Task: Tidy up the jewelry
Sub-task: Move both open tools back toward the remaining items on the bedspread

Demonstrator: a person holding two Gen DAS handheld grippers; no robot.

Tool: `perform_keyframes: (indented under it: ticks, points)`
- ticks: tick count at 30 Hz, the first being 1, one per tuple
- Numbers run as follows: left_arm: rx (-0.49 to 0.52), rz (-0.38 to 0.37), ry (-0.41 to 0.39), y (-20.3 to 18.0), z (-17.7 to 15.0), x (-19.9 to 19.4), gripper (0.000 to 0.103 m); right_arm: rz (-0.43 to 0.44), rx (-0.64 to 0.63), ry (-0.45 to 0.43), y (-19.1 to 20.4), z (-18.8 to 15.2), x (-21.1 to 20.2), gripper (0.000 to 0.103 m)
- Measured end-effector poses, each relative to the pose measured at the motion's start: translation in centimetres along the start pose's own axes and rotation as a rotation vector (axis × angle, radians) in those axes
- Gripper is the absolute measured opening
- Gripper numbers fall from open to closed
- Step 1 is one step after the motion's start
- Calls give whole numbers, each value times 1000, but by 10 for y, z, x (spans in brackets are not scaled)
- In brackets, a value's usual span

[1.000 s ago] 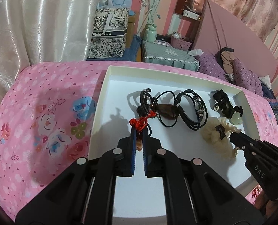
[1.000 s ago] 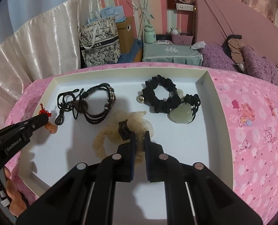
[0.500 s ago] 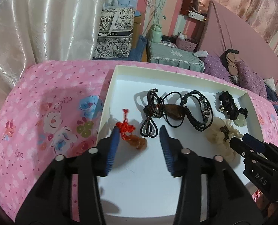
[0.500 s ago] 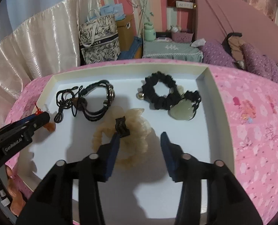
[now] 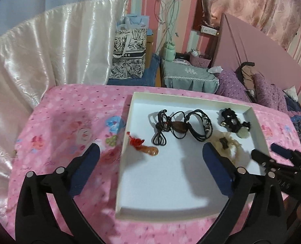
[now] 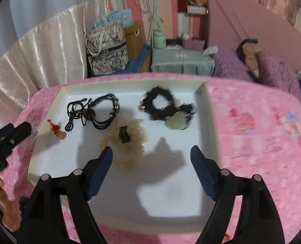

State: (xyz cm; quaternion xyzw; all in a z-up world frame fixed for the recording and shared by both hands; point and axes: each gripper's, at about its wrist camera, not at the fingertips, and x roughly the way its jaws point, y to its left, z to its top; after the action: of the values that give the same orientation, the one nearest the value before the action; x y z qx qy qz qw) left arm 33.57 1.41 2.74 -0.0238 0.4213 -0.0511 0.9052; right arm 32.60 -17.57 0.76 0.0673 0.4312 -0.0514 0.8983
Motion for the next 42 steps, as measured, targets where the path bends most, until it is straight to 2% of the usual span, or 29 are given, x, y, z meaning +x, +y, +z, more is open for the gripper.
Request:
perform_keyframes:
  ticks: [1,5,9,11,19,23,29,42]
  points:
    - [-4,-3,10,3,0,-8,100,-39,-16,-26,-4,-3,-12,91]
    - [-18,-4,1,18,-9,-40,100,-130,-80,-77,-17,-13,-47,93]
    - [-22,29,-14,30,-27,-68,100,-187,-93,-108,-42,-28,-80,94]
    - [-29,33,-20,35,-36,-78,100,-196,-81,-125,-53,-37,-93,97]
    - [-20,10,-7,32,-81,-92,100,-221,-1,-183,-88,-77,-133,97]
    - [0,16,-13,27,-100,-96,100,-237,7,-205,-91,-96,-140,97]
    - [-21,-6,-35,31,-120,-103,100,-244,16,-253,-91,-123,-144,97]
    - [-22,0,-10,38,-144,-94,100,-234,62,-218,-99,-161,-124,97]
